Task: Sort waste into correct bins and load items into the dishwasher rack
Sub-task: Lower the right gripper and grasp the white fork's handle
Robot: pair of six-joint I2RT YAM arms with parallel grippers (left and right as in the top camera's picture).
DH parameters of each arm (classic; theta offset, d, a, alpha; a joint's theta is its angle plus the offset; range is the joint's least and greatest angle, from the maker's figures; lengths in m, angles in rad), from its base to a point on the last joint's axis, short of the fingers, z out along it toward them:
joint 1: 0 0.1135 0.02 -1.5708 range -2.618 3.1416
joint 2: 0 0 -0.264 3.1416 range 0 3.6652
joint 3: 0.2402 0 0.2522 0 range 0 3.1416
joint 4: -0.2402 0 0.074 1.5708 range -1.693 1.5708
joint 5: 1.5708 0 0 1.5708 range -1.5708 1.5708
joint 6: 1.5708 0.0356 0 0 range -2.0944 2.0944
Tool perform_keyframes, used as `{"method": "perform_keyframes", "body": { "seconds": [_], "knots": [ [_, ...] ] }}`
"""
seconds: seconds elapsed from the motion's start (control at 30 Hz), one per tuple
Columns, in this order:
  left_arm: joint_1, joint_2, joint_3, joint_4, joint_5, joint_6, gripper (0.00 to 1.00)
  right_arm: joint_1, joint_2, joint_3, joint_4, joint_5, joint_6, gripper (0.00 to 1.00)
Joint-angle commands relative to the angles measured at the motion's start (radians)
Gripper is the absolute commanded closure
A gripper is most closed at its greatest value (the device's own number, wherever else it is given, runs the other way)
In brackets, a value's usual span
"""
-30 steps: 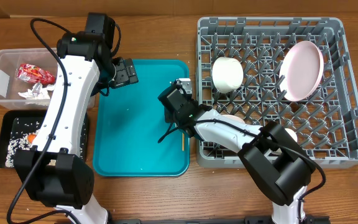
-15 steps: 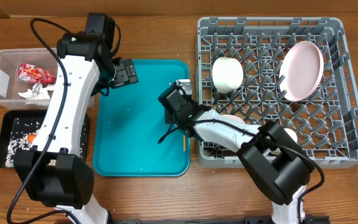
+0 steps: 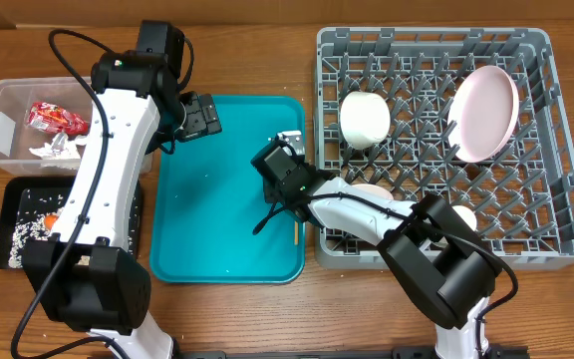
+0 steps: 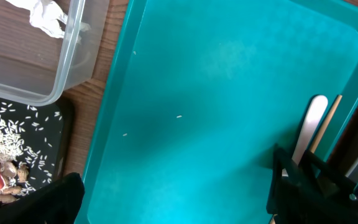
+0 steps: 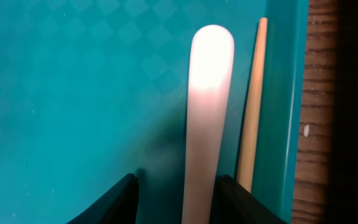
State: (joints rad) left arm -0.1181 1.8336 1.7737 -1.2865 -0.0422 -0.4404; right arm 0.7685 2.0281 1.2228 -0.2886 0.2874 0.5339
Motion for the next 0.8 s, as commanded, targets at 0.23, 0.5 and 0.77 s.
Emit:
{"method": "perform_keyframes", "body": {
  "seconds": [0.23, 0.5, 0.77],
  "knots": [
    [-0.006, 0.01, 0.022, 0.002, -0.013, 0.018, 0.0, 0.005, 0.041, 0.008, -0.004, 0.011, -0.015, 0.65],
    [-0.006, 0.01, 0.022, 0.002, -0.013, 0.018, 0.0, 0.005, 0.041, 0.009, -0.004, 0.011, -0.015, 0.7],
    [-0.006, 0.01, 0.022, 0.002, -0.013, 0.018, 0.0, 0.006, 0.041, 0.009, -0.004, 0.011, -0.015, 0.76]
  ]
}}
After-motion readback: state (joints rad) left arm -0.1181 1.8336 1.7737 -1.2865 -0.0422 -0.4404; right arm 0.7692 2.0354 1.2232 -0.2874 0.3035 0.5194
